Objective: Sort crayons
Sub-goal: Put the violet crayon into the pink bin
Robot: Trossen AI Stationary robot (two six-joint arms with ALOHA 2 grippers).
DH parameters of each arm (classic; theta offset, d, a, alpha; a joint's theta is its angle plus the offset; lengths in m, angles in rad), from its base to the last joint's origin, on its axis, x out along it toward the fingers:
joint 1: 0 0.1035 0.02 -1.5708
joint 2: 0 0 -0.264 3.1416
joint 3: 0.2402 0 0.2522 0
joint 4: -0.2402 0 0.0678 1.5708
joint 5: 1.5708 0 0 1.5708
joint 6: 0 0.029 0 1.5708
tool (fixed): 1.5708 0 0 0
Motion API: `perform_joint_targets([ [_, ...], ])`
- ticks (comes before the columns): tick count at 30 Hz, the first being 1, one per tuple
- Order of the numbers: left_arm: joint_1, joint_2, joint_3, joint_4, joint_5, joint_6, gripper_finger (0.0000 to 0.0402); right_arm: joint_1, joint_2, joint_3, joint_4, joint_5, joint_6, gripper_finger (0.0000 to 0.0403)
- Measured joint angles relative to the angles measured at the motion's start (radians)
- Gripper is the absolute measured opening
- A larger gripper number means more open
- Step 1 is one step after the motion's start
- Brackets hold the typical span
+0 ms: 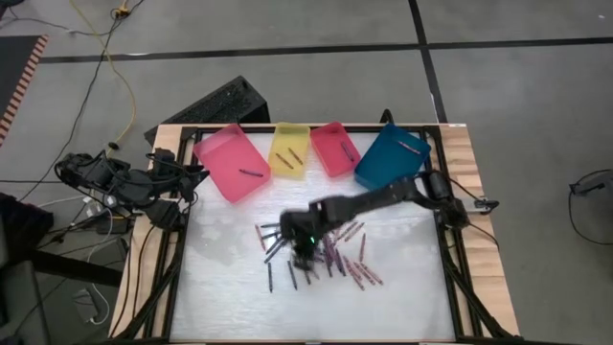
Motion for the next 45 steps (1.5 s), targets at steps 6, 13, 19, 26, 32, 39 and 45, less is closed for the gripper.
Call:
perform_joint_targets([
  [6, 0.0, 0.0, 0.0, 0.0, 0.003, 0.026, 0.0165, -0.146, 0.0, 0.0, 0.275, 0.083, 0.016, 0.0005],
  [13, 0.0, 0.0, 0.0, 0.0, 0.003, 0.041, 0.0165, -0.26, 0.0, 0.0, 0.565, 0.2, -0.03, 0.0005],
  [19, 0.0, 0.0, 0.0, 0.0, -0.02, 0.007, 0.0165, -0.322, 0.012, 0.001, 0.706, 0.26, -0.157, 0.0005],
  [26, 0.0, 0.0, 0.0, 0.0, -0.061, -0.006, 0.0165, -0.374, 0.114, 0.018, 0.918, 0.267, -0.179, 0.0005],
  [32, 0.0, 0.0, 0.0, 0.0, -0.09, -0.008, 0.0165, -0.387, 0.243, 0.147, 0.921, 0.261, -0.18, 0.0005],
  [39, 0.0, 0.0, 0.0, -0.001, -0.121, -0.008, 0.0165, -0.387, 0.416, 0.372, 0.843, 0.204, -0.181, 0.0005],
  [45, 0.0, 0.0, 0.0, -0.004, -0.12, -0.005, 0.0165, -0.379, 0.487, 0.511, 0.625, 0.202, -0.212, 0.0005],
])
